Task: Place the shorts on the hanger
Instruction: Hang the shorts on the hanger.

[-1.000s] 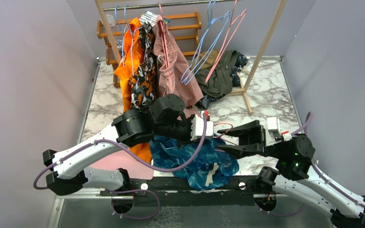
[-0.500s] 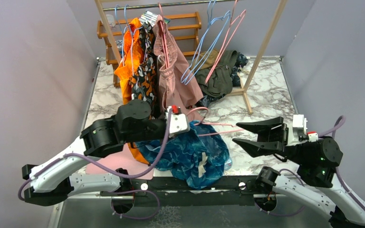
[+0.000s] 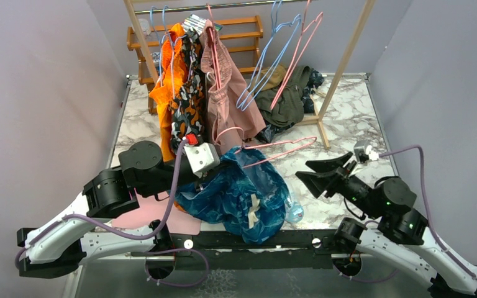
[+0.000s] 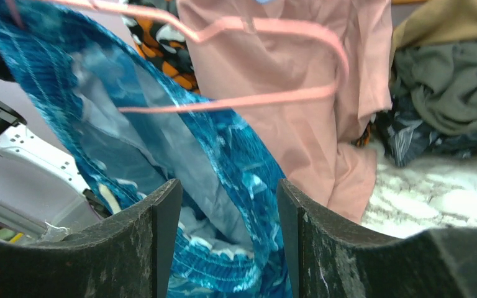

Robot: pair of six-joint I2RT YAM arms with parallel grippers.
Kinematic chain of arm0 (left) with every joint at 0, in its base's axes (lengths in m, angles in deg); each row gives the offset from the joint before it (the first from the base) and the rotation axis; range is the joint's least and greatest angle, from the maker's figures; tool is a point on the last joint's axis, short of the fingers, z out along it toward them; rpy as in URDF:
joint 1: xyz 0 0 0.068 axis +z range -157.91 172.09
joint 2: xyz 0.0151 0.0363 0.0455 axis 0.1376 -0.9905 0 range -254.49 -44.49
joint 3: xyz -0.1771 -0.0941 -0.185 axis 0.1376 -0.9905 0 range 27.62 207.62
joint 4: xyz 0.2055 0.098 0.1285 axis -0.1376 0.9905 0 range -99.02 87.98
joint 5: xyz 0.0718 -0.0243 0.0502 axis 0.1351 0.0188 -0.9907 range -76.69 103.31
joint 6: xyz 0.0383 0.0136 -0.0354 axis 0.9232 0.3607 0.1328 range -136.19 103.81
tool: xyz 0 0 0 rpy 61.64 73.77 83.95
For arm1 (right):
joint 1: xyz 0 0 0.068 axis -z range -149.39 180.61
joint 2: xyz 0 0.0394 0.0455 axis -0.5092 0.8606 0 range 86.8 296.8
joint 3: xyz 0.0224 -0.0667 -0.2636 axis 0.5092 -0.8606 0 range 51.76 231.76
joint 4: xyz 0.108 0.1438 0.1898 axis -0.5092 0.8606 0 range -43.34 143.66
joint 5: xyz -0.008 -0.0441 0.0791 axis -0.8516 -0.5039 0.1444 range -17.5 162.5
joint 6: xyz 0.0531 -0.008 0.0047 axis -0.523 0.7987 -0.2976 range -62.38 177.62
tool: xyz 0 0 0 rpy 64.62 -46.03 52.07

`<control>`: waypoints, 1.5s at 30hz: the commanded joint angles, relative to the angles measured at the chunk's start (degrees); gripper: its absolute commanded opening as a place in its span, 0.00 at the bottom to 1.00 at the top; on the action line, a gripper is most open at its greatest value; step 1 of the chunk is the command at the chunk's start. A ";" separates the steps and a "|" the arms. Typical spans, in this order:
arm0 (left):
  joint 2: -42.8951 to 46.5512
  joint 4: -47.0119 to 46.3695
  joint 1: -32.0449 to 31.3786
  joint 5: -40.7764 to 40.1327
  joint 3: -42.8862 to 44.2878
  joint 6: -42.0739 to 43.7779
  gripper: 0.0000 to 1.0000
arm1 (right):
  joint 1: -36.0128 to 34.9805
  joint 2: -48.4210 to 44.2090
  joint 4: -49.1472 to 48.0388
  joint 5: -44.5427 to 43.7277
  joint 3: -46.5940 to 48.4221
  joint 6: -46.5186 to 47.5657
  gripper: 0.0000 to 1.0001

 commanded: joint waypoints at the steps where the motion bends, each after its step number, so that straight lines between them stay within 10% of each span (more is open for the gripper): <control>1: 2.18 -7.51 -0.03 -4.00 -0.54 -1.71 0.00 | -0.36 0.78 1.75 -1.64 -2.17 -6.00 0.61; 28: 4.47 -13.63 -0.06 -6.64 -2.18 0.76 0.00 | -0.34 13.12 -0.07 10.37 -7.64 -16.90 0.54; 45: 5.80 -12.17 -0.09 -2.83 -3.52 -0.89 0.00 | -0.36 12.33 10.30 -3.78 -2.12 -19.56 0.01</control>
